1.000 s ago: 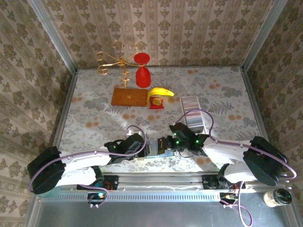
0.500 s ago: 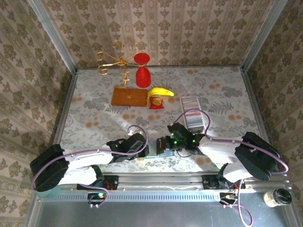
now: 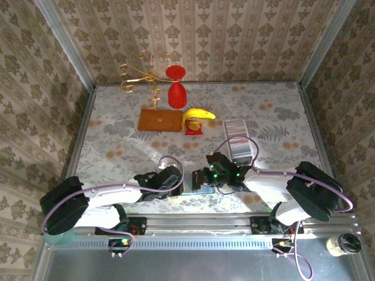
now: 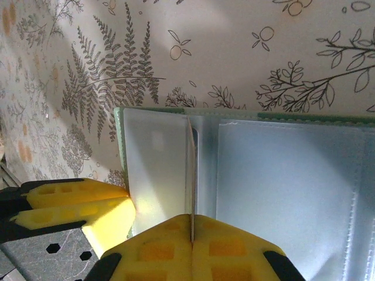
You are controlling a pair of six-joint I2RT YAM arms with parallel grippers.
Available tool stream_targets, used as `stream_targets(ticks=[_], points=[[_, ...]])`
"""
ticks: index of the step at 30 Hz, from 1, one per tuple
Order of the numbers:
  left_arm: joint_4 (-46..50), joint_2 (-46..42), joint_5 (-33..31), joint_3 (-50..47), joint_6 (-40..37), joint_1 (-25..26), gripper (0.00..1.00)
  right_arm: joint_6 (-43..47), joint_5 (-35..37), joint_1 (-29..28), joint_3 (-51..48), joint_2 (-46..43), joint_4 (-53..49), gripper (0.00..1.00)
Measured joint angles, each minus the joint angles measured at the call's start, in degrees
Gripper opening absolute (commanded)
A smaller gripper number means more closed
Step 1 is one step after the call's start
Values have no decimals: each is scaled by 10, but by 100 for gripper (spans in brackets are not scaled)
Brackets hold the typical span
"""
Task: Put the credit cards into the card holder
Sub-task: Insert the credit card into the card slot.
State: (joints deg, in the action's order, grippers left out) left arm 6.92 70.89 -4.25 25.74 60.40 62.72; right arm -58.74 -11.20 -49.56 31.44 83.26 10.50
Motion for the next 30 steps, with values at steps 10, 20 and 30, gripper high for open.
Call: stream_targets(ticks=[10, 20, 30], points=[[-10, 10, 0, 3, 0, 3, 13, -37, -1, -8, 0, -7, -6, 0], [-14, 12, -5, 3, 0, 9, 11, -45, -13, -9, 0, -4, -8, 7], [-14, 12, -7, 3, 1, 10, 8, -37, 4, -10, 11, -3, -59, 37]])
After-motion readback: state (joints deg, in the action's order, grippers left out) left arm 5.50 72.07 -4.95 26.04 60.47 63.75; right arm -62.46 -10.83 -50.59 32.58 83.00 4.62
